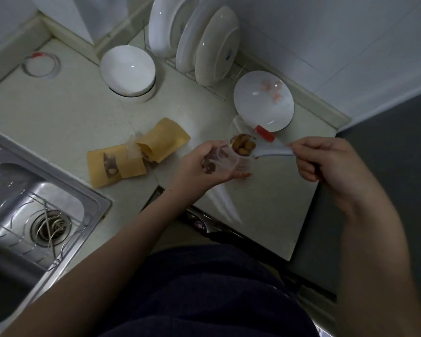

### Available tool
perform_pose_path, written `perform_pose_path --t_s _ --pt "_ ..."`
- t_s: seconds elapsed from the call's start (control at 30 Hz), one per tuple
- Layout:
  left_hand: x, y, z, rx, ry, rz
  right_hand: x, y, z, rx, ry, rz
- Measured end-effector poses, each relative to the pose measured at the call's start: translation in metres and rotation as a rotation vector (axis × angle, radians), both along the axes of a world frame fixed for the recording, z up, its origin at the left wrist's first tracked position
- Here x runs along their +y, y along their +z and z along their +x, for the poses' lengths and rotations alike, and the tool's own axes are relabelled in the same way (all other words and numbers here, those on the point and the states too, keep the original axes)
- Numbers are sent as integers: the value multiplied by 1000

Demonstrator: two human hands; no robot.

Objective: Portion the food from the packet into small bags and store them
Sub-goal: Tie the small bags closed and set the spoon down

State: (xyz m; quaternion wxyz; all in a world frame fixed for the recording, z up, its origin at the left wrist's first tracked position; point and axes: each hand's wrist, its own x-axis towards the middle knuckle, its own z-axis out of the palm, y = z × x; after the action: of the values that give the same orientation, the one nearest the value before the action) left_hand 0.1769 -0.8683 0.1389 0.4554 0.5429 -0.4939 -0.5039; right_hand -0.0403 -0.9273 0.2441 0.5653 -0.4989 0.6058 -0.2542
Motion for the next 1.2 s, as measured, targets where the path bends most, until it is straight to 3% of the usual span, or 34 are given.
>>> perform_pose_path --t_s 0.13,0.33,0.5,0.6,0.73,0.83,0.97,1.07,1.2 --pt "0 5 4 -31 25 -22 13 8 18 159 134 -153" --pt "6 5 7 -29 17 -20 29 16 36 665 382 -675" --pt "9 4 9 25 27 -16 33 19 39 756 359 -886" --pt "12 1 11 52 43 -11 30 23 34 765 248 -891" --pt "16 -6 17 33 49 12 17 27 24 936 205 -867" --pt "21 -15 20 16 44 49 3 21 25 1061 366 -790" --pt "28 -23 23 17 47 76 -27 -2 37 1243 753 -621" --pt "30 -26 25 53 47 97 -48 -28 50 1376 1008 -609" --pt "35 -31 31 49 47 127 -65 -51 61 1410 1141 -545"
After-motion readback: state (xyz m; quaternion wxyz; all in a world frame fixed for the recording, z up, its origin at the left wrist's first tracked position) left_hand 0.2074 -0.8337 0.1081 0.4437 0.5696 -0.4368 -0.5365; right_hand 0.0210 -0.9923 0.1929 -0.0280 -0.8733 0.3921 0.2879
